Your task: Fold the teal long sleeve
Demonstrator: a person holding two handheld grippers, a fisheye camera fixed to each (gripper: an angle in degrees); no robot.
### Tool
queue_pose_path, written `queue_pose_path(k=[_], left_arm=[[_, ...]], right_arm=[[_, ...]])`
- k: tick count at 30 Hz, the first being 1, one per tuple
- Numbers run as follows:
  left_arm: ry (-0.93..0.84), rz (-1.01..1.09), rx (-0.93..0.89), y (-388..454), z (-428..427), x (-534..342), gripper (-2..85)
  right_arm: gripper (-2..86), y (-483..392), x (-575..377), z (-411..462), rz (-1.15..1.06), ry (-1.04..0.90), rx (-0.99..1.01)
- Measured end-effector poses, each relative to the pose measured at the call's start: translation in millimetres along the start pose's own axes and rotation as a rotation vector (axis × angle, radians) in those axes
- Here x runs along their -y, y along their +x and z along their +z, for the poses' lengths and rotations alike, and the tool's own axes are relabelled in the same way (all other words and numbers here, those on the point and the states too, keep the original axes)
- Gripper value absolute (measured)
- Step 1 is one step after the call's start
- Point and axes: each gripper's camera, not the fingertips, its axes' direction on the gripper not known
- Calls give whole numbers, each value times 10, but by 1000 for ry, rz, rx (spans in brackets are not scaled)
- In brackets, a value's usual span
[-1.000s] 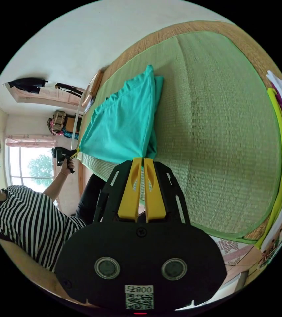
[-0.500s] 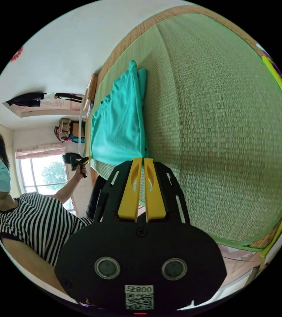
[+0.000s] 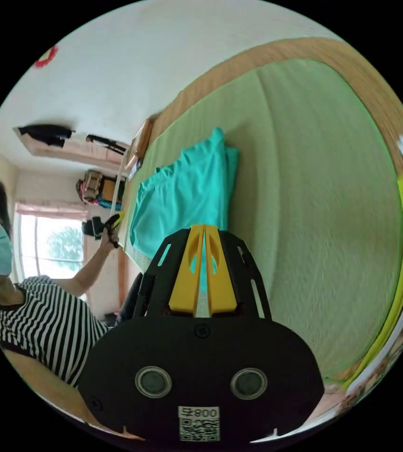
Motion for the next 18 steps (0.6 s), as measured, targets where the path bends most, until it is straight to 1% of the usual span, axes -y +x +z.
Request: queue_pose_path(k=[2, 3, 5, 8, 9, 10, 11, 15, 18], left_arm=[[-23, 20, 48, 25, 304, 236, 1], [-31, 31, 84, 33, 489, 371, 1], [-37, 32, 148, 16, 736, 540, 1], [-47, -8, 296, -109, 1086, 707, 1], [-72, -40, 325, -209, 1223, 736, 1], [-83, -46, 322, -259, 1291, 740, 1], [-49, -54, 291, -335, 1354, 730, 1], [-29, -103, 221, -521, 1579, 688, 3], [25, -91, 164, -532, 1681, 595, 6]], right_arm=[[1, -454, 416, 328, -133, -33, -80], [1, -563, 514, 421, -165, -44, -116], [1, -923, 823, 805, -262, -70, -332], [1, -1063, 1074, 1336, -310, -122, -536], [1, -1038, 1110, 1449, -301, -144, -565], [2, -1028, 1122, 1532, -302, -125, -574], [2, -1039, 1100, 1531, -315, -100, -551], [4, -1022, 956, 1509, -342, -62, -518], [6, -1010, 966, 1404, -292, -121, -472]])
